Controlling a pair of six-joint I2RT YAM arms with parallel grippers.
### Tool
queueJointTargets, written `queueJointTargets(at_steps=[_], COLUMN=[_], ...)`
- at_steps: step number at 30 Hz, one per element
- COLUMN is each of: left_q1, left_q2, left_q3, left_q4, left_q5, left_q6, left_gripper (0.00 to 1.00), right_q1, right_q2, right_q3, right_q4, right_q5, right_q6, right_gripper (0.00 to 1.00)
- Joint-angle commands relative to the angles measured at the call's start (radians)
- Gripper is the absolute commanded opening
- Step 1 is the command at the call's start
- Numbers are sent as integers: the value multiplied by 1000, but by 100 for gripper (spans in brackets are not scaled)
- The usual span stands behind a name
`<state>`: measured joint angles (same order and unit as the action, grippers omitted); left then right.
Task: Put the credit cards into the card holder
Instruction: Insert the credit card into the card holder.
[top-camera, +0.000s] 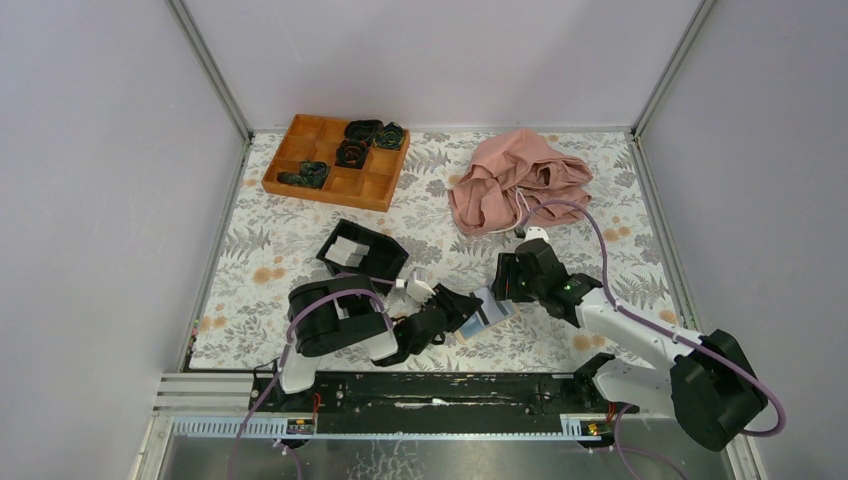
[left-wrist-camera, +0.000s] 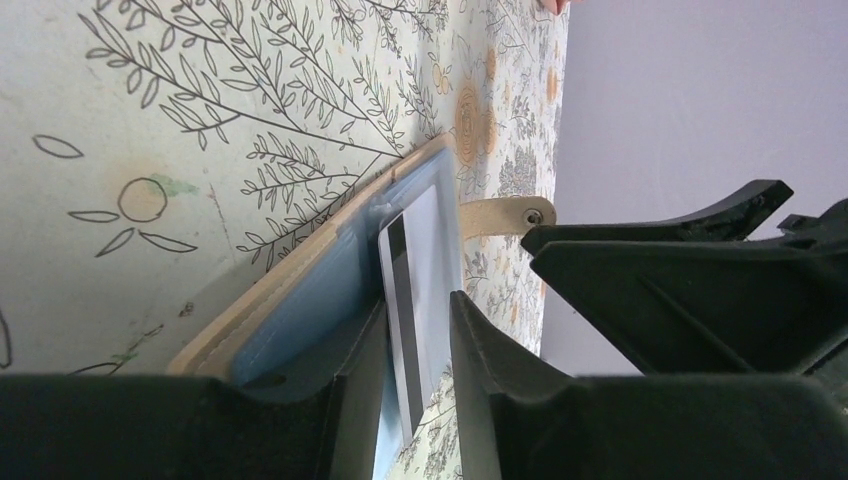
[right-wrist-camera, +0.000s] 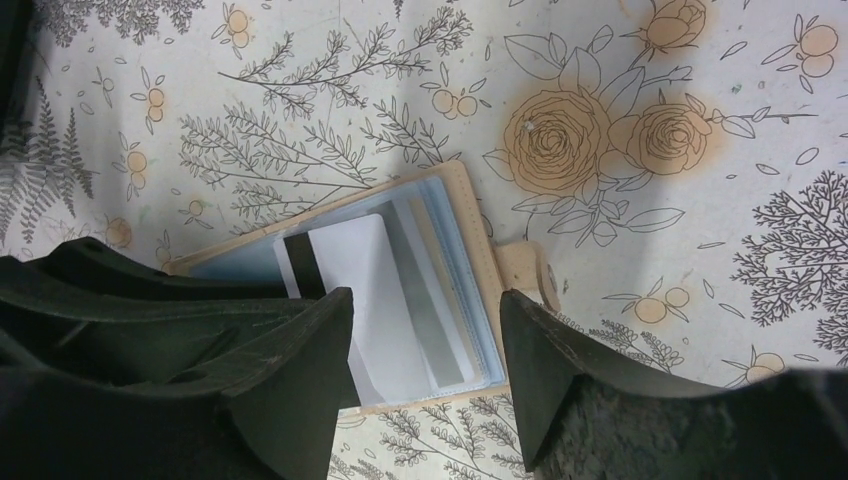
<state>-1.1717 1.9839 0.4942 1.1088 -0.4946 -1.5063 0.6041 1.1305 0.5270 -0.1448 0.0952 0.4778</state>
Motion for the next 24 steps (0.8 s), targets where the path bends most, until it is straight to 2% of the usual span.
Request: queueJointTargets(at_steps=[1, 9, 24], left_q1=[-8, -8, -1], left_q2=[51, 55, 66], left_q3=[-6, -16, -7], left_q4=[-42, -36, -34], left_q5=[12, 18, 52], left_q6=[-10, -27, -26], left_gripper=[36, 37, 39], right_q1=[29, 141, 305], right_q2=[-46, -53, 21], right_q3=[-10, -2, 29], right_q4=[-32, -87, -129], right_q5=[-14, 61, 190], right_q6=[-24, -17, 20], right_gripper=[64, 65, 75])
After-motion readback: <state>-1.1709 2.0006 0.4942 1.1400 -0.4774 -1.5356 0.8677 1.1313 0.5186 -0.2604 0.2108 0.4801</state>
